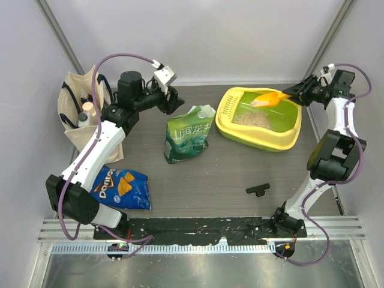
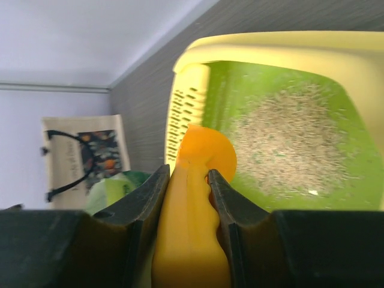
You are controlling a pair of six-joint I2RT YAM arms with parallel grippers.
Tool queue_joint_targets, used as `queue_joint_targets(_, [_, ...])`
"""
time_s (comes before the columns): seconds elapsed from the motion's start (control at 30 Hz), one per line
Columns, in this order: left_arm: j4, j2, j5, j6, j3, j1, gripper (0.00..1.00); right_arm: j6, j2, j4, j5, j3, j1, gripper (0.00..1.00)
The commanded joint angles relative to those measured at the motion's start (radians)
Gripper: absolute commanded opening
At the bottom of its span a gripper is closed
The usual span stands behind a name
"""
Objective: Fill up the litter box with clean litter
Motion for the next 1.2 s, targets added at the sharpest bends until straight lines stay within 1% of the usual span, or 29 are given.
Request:
queue_joint_targets(0.0, [0.069,-0.034,0.025,-0.022,-0.013,0.001,0.59,-0.243,-0.06,-0.152,0.259,0.073,0.021,0.01])
queue_joint_targets(0.1, [0.072,-0.04,0.024,-0.026,-0.021,0.003,0.6,-0.273,-0.044,-0.137,0.327,0.094,0.041,0.01])
queue_joint_targets(0.13, [0.071,-0.044,0.022,-0.026,-0.024,0.003,0.6,-0.278,-0.044,-0.11,0.375,0.097,0.052,0.01])
queue_joint_targets(0.2, [0.071,-0.047,0.019,-0.027,-0.03,0.003,0.6,-0.305,-0.049,-0.076,0.422,0.098,0.075,0.01])
queue_joint_targets(0.23, [0.071,-0.047,0.015,-0.027,-0.032,0.003,0.59,-0.315,-0.047,-0.042,0.453,0.098,0.104,0.01])
queue_joint_targets(0.4, [0.058,-0.05,0.011,-0.026,-0.03,0.003,0.6,-0.365,-0.044,0.027,0.515,0.113,0.193,0.01])
queue_joint_targets(0.43, [0.055,-0.05,0.011,-0.026,-0.03,0.001,0.6,-0.396,-0.049,0.035,0.531,0.111,0.208,0.01])
queue_joint_targets(0.5, [0.054,-0.05,0.01,-0.021,-0.032,0.003,0.6,-0.428,-0.073,0.079,0.571,0.093,0.248,0.01])
queue_joint_targets(0.6, [0.052,-0.048,0.01,-0.021,-0.032,0.001,0.6,-0.526,-0.122,0.117,0.631,0.059,0.303,0.01])
queue_joint_targets(0.63, [0.054,-0.045,0.01,-0.019,-0.032,0.001,0.6,-0.54,-0.136,0.122,0.631,0.056,0.313,0.01])
queue_joint_targets(0.67, [0.051,-0.047,0.01,-0.019,-0.03,0.001,0.61,-0.589,-0.15,0.124,0.633,0.061,0.323,0.01])
queue_joint_targets(0.7, [0.051,-0.045,0.016,-0.016,-0.029,0.003,0.63,-0.597,-0.179,0.127,0.633,0.065,0.343,0.01])
queue_joint_targets(0.77, [0.025,-0.044,0.048,-0.001,-0.013,0.003,0.67,-0.588,-0.205,0.128,0.585,0.096,0.36,0.01])
queue_joint_targets(0.8, [-0.013,-0.042,0.103,0.01,-0.007,0.003,0.72,-0.574,-0.219,0.119,0.564,0.114,0.374,0.01])
queue_joint_targets(0.83, [-0.043,-0.042,0.146,0.025,0.002,0.003,0.74,-0.557,-0.219,0.083,0.471,0.166,0.377,0.01])
queue_joint_targets(0.87, [-0.072,-0.037,0.183,0.065,0.019,0.003,0.74,-0.548,-0.213,0.056,0.425,0.197,0.382,0.01])
queue_joint_targets(0.9, [-0.118,-0.036,0.212,0.076,0.024,0.001,0.75,-0.489,-0.207,0.029,0.391,0.229,0.388,0.01])
queue_joint_targets(0.93, [-0.132,-0.034,0.25,0.083,0.027,0.003,0.75,-0.465,-0.196,0.004,0.349,0.284,0.403,0.01])
queue_joint_targets(1.03, [-0.135,-0.027,0.232,0.079,0.014,0.0,0.75,-0.396,-0.181,-0.046,0.269,0.344,0.423,0.01])
queue_joint_targets(1.07, [-0.135,-0.024,0.219,0.079,0.013,-0.003,0.75,-0.386,-0.178,-0.056,0.222,0.36,0.457,0.01])
queue_joint_targets(1.17, [-0.135,-0.016,0.217,0.08,0.017,-0.002,0.75,-0.395,-0.139,-0.134,0.165,0.433,0.512,0.01])
